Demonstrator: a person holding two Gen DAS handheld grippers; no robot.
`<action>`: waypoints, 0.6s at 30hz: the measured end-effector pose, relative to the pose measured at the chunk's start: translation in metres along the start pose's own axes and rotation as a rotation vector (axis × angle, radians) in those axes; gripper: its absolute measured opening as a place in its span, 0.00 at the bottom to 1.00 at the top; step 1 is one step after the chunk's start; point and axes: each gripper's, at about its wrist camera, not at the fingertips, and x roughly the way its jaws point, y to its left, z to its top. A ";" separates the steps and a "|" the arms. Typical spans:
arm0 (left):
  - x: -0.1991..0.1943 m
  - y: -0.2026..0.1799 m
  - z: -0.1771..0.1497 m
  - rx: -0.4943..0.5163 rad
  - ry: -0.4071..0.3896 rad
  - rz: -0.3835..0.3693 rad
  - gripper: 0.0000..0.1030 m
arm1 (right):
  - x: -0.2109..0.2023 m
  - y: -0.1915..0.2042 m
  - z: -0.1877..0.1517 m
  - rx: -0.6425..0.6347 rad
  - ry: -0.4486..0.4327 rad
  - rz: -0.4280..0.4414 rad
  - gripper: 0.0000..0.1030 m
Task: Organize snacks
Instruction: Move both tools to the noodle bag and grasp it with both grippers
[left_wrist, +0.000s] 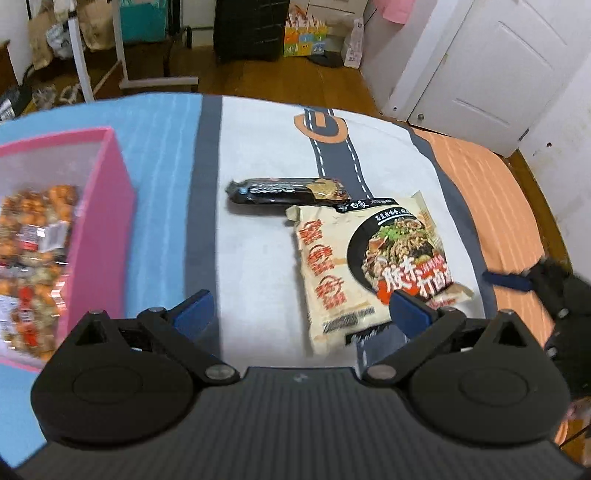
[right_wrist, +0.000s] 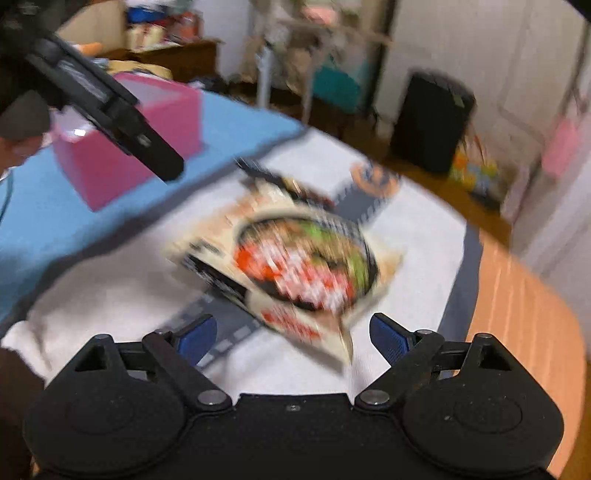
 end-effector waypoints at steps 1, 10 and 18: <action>0.011 0.001 0.002 -0.009 0.012 -0.029 0.99 | 0.008 -0.004 -0.004 0.027 0.012 0.015 0.89; 0.069 0.010 -0.004 -0.097 -0.008 -0.092 0.95 | 0.052 -0.015 -0.017 0.039 -0.053 0.076 0.92; 0.089 0.018 -0.013 -0.140 -0.023 -0.232 0.71 | 0.059 -0.014 -0.023 0.055 -0.099 0.072 0.98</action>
